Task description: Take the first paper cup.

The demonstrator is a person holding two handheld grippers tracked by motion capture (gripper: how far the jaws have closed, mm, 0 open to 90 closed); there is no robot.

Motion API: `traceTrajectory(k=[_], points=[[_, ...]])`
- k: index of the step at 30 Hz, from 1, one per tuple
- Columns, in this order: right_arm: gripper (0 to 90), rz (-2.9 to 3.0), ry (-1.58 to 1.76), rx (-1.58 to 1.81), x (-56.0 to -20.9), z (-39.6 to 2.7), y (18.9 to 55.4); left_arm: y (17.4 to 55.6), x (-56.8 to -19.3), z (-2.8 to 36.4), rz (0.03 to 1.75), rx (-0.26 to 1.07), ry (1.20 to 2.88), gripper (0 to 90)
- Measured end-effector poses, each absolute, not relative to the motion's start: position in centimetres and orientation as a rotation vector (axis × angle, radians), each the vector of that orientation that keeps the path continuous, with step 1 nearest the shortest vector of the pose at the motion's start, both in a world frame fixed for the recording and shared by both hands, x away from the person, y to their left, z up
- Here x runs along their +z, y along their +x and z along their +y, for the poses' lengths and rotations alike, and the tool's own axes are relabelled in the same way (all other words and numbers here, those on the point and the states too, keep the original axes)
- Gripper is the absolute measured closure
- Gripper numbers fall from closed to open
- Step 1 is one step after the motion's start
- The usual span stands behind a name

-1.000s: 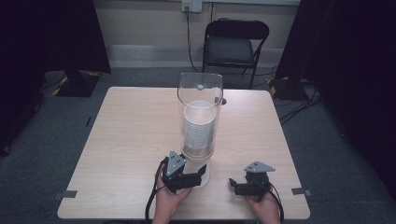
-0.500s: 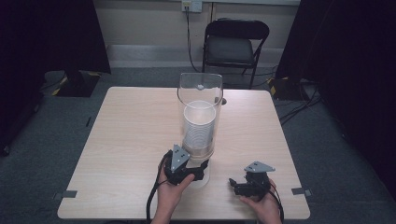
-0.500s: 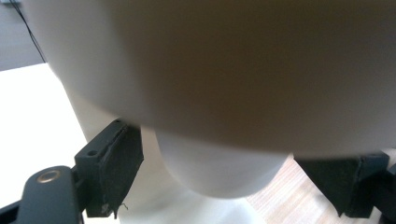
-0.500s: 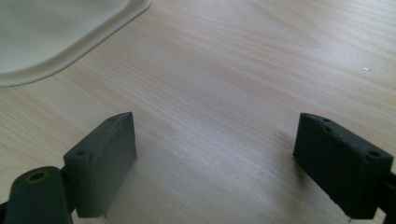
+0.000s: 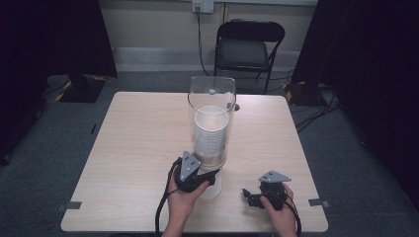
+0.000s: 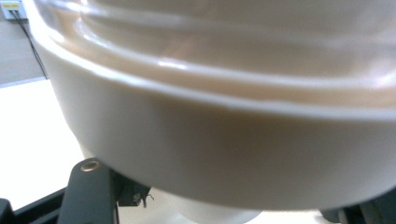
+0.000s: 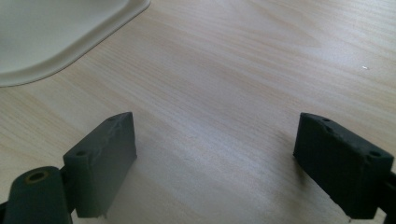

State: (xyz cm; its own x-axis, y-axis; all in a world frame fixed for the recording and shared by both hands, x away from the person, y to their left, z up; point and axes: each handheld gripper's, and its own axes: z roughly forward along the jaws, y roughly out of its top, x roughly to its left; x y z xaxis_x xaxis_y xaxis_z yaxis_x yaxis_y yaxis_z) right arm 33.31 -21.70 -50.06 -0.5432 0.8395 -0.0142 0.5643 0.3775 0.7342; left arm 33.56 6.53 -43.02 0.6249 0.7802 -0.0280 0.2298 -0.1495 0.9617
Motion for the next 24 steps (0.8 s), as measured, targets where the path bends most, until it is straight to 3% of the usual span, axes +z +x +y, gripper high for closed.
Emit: traceTrajectory(k=[5, 9, 11, 14, 24], points=[[12.4, 2.258, 1.219, 0.977, -50.1, -21.7, 33.3, 33.3, -43.4, 6.4, 0.819, 0.632, 1.704, 33.8], [12.2, 2.247, 1.231, 0.97, -50.1, -21.7, 33.3, 33.2, -47.6, 6.5, 0.921, 0.618, 1.963, 35.8], [12.2, 2.247, 1.231, 0.969, -50.1, -21.8, 33.3, 32.2, -49.5, 6.6, 0.911, 0.58, 1.906, 35.7], [12.1, 2.251, 1.228, 0.973, -50.1, -21.9, 33.3, 31.7, -49.1, 7.2, 0.907, 0.562, 1.855, 35.0], [11.5, 2.259, 1.217, 0.977, -50.1, -21.9, 33.4, 31.4, -48.9, 9.7, 0.929, 0.552, 1.894, 33.8]])
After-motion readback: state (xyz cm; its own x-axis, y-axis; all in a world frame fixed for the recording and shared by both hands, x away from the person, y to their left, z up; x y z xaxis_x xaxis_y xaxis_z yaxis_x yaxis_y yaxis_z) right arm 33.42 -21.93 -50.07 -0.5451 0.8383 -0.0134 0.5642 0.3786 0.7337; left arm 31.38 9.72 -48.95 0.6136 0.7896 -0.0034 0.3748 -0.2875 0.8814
